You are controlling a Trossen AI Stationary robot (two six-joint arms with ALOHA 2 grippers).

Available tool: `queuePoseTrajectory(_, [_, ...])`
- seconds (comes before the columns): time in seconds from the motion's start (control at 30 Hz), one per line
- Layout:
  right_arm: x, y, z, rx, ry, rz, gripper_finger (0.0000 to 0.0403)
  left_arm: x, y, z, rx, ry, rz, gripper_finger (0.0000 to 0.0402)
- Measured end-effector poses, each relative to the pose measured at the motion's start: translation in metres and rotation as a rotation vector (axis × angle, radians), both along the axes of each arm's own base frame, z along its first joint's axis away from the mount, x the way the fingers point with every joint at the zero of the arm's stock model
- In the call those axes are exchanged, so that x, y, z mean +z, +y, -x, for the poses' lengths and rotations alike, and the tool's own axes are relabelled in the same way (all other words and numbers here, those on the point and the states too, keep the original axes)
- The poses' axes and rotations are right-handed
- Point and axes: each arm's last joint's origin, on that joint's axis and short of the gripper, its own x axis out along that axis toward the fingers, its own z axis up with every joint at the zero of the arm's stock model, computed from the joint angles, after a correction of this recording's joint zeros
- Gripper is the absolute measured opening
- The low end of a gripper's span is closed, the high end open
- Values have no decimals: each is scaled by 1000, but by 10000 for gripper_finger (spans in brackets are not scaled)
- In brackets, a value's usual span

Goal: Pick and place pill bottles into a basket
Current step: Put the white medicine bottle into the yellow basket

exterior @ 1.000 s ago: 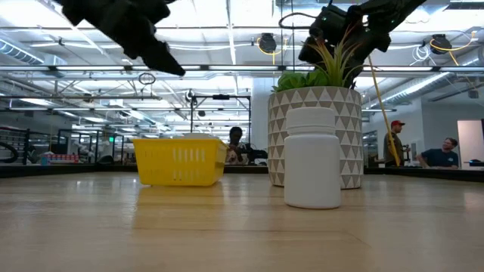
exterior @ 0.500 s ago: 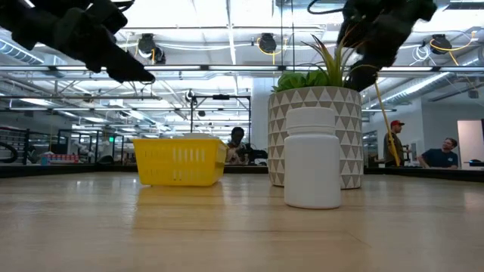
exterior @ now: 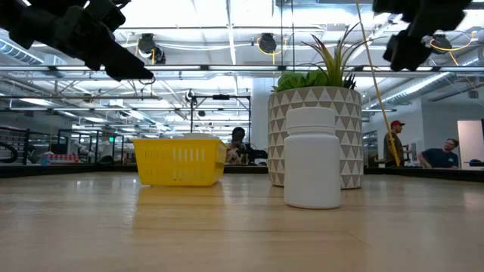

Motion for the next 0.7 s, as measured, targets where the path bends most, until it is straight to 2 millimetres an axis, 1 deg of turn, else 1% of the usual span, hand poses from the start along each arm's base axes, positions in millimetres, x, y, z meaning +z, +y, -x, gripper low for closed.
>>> queuePoseTrajectory(0.13, [-8, 31, -2, 32, -80, -47, 249, 0, 0, 0, 2, 1, -1, 259])
queuePoseTrajectory(0.27, [-12, 55, -4, 60, -180, -68, 249, 0, 0, 0, 3, 0, -1, 264])
queuePoseTrajectory(0.37, [-17, 67, -8, 66, -232, -55, 249, 0, 0, 0, 5, 0, 3, 266])
queuePoseTrajectory(0.47, [-26, 76, -14, 68, -228, -11, 249, 0, 0, 0, 6, -1, 4, 265])
queuePoseTrajectory(0.6, [-43, 90, -28, 109, -214, 36, 249, 0, 0, 0, 6, -1, 6, 258])
queuePoseTrajectory(0.7, [-54, 100, -40, 150, -250, 71, 249, 0, 0, 0, 7, -2, 6, 255])
